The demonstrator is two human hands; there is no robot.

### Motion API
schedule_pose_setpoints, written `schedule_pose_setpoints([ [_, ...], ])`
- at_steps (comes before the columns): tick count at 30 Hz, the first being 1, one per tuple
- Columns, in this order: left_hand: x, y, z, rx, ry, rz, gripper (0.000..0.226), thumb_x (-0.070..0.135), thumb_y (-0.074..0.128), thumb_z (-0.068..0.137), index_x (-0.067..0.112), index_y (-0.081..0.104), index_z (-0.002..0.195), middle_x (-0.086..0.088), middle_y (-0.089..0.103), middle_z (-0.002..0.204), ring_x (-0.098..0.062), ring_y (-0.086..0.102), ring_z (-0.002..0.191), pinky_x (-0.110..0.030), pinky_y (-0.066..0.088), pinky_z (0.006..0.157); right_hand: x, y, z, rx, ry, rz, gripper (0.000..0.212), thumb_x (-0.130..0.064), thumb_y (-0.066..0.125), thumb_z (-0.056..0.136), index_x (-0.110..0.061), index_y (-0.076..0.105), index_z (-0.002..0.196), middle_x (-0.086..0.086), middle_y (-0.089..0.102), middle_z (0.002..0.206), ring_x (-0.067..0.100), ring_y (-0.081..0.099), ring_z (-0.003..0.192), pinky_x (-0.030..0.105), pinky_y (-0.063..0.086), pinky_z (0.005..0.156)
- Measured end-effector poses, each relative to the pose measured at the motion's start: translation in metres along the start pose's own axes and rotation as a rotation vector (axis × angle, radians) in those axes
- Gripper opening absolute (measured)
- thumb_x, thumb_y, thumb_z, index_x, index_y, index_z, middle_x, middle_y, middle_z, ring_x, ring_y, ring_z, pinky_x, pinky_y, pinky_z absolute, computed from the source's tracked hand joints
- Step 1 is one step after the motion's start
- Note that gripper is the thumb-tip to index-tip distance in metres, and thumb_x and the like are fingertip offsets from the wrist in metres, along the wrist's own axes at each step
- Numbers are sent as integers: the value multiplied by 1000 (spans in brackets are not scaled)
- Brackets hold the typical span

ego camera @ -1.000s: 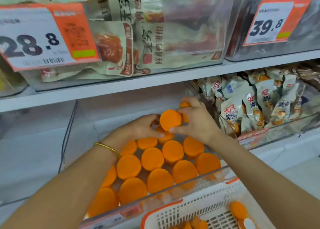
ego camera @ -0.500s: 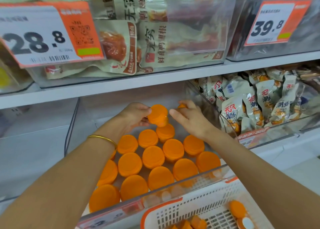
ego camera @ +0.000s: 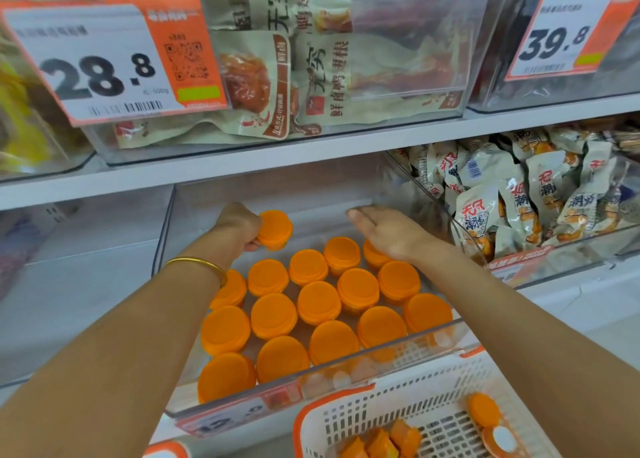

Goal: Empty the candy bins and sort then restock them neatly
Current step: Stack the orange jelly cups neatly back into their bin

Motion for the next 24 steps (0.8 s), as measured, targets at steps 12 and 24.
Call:
schedule_pose_setpoints([
  [12, -25, -9, 3, 58, -11, 505, 26, 8, 50, 96, -5, 51, 118, -24, 57, 122, -36, 56, 113, -40, 48, 94, -2, 18, 10, -70, -101, -299, 58, -51, 25, 99, -12, 59, 125, 10, 55, 134, 27, 49, 123, 42, 39, 103],
  [24, -40, 28, -44, -108, 212, 944, 71, 58, 6, 97, 15, -5, 152, -7, -13, 159, -23, -10, 147, -47, -3, 119, -7, 30, 9, 37, -121, -193, 90, -73, 8, 81, -9, 68, 101, 11, 65, 106, 28, 55, 106, 46, 41, 97],
])
Point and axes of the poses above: each hand's wrist, its own z-axis towards the middle knuckle, its own y-axis out of the palm, x = y × z, the point moved 6 cm from there along z, towards the middle knuckle
